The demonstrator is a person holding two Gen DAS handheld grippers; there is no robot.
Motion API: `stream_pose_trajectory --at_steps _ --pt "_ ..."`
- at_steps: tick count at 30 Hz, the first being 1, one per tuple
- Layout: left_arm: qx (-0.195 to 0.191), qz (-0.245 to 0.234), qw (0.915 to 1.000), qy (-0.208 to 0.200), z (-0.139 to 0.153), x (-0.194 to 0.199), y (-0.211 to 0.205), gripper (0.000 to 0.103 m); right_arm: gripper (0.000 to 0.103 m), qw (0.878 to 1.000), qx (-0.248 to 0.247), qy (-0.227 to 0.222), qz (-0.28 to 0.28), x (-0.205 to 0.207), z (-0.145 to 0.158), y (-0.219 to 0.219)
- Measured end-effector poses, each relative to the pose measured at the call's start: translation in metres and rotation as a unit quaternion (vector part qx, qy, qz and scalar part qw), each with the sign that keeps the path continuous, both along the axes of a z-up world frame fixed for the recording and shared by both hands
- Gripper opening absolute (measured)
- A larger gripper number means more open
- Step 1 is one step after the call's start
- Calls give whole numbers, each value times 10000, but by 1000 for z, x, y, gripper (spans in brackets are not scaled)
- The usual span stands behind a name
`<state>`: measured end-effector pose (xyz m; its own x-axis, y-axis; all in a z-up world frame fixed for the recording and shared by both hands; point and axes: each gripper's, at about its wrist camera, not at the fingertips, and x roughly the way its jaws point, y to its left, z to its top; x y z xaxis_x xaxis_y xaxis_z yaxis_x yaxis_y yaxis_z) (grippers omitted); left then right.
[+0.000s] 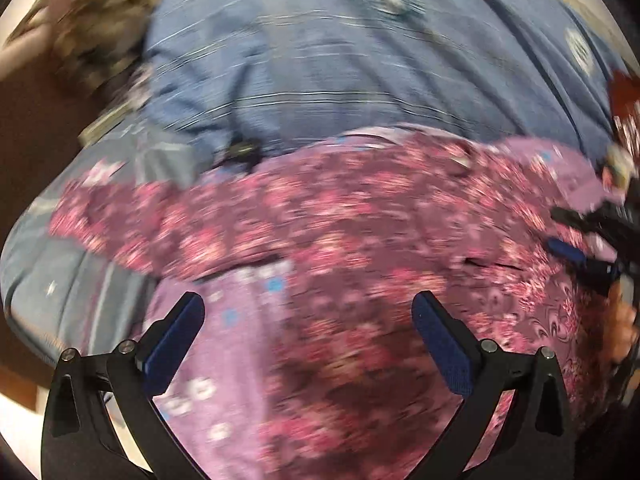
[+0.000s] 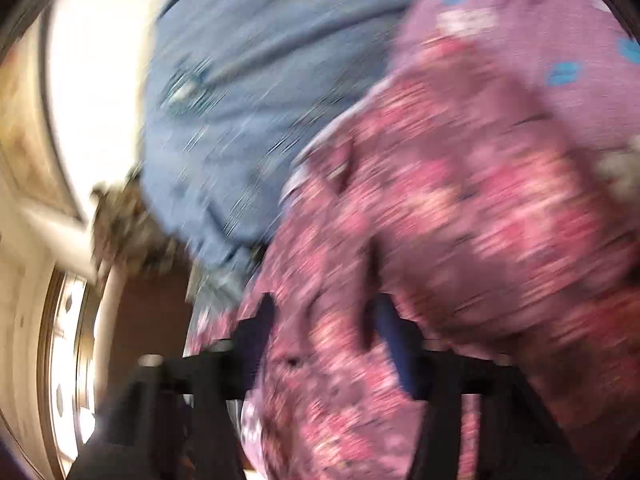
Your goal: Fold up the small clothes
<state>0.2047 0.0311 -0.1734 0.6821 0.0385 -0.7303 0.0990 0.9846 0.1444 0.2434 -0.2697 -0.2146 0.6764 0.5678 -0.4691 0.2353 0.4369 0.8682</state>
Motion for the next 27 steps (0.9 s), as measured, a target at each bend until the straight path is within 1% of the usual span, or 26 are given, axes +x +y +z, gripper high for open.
stream_pose_trajectory --at_steps 1,2,5,7,8,10,12,14,15,16,17,18,19,20,21,22,23,25,27 --pt "121 -145 9998 57 -6 5 -21 103 39 9998 134 134 -76 1 -5 -2" --pt "172 -237 9995 67 -9 8 -34 103 39 9990 227 368 -102 2 -11 -3" --pt "483 -380 9981 10 -21 18 -76 103 39 9966 36 815 -66 8 -14 1" --pt "662 -546 9963 -35 -27 23 -101 103 38 9958 -9 915 -11 9 -14 4" --pt "814 -582 9949 -85 -30 27 -113 103 38 9956 54 938 -29 6 -16 0" --pt "982 -595 9933 -140 -35 36 -130 103 38 9948 215 993 -28 9 -22 1" --pt "957 -665 9932 43 -43 49 -143 103 38 9936 397 1055 -33 8 -27 -3" --pt "762 -685 9934 510 -56 66 -151 103 38 9925 541 1098 -50 7 -30 -5" --pt "655 -617 9931 747 -64 76 -150 102 38 9920 596 1109 -67 5 -31 -11" --pt "527 -519 9931 914 -70 83 -147 96 38 9916 639 1120 -95 4 -29 -14" --pt "275 -481 9932 1023 -72 87 -141 86 38 9912 676 1129 -119 3 -29 -17" --pt "-84 -475 9927 1107 -72 91 -135 78 38 9909 716 1132 -123 2 -29 -19" --pt "-543 -496 9897 1227 -70 94 -127 57 38 9908 723 1136 -120 2 -30 -19" --pt "-706 -507 9881 1272 -68 95 -125 45 38 9909 705 1141 -118 3 -29 -19" --pt "-763 -515 9875 1282 -66 97 -124 39 38 9913 649 1139 -110 3 -28 -18" --pt "-834 -577 9865 1283 -62 97 -123 25 38 9917 593 1135 -102 4 -27 -17" --pt "-907 -618 9855 1294 -61 98 -123 15 38 9922 517 1127 -90 5 -26 -16" --pt "-1093 -670 9833 1294 -57 98 -119 9 38 9928 419 1115 -82 6 -23 -13" --pt "-1235 -687 9814 1297 -51 98 -115 7 38 9937 326 1068 -104 6 -20 -12"
